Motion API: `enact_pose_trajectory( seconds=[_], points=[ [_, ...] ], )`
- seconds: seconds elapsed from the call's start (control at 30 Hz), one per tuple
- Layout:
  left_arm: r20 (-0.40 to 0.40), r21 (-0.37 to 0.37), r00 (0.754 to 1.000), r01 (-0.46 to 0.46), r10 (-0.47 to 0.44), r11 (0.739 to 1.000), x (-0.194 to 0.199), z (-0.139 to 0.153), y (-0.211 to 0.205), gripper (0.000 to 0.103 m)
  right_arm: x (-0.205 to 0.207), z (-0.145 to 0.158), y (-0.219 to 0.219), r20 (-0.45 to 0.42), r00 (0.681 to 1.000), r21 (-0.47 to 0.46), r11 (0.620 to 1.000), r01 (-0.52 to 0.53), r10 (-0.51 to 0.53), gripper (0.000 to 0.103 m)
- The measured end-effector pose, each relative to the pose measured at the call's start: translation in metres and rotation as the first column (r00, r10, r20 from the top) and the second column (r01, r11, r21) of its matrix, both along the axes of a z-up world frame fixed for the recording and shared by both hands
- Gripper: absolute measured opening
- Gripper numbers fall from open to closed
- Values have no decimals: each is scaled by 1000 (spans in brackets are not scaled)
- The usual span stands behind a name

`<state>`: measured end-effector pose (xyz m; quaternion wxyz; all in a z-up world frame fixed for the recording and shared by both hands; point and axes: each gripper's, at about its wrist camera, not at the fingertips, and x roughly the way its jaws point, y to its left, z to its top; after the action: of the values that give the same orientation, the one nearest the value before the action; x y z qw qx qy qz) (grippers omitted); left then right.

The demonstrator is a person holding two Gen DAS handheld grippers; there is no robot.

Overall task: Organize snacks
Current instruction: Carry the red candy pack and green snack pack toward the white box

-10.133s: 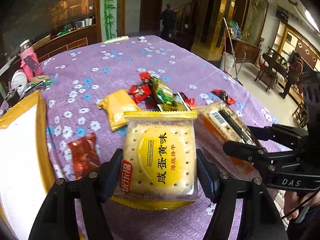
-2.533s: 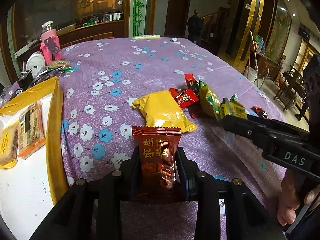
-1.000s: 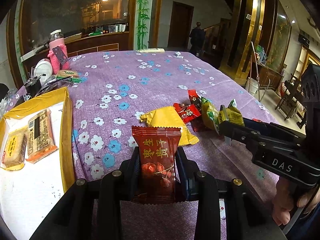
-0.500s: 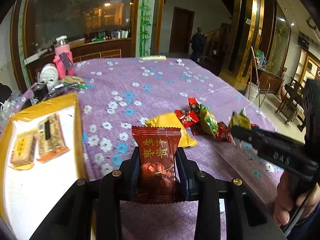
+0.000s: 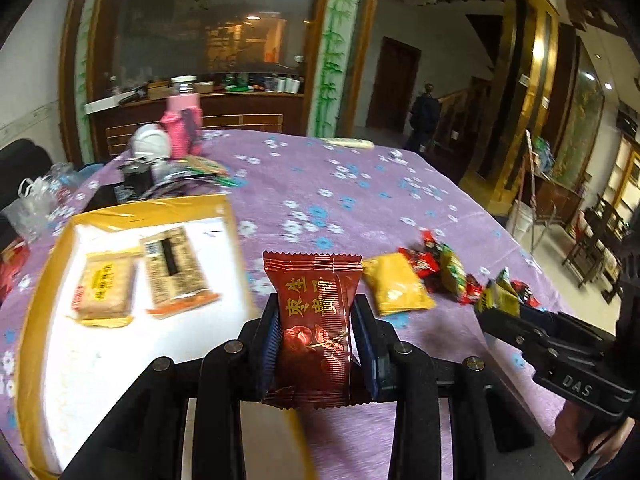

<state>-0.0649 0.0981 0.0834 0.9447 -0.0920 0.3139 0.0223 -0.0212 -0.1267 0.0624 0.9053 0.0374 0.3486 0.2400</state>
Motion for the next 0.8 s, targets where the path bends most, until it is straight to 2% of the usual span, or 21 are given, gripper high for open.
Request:
enact_pose_trajectory(
  seconds=[0.37,0.8],
  points=[
    [-17,-31,988,-155,154,987,-25,-9,68,36,-20,8,53,5,992,-40,991,-127,128,42],
    [-64,-44,950,-310,307,950,-48,-26,129,36,-39,18,110,27,964,-98,961,-260,264,42]
  ],
)
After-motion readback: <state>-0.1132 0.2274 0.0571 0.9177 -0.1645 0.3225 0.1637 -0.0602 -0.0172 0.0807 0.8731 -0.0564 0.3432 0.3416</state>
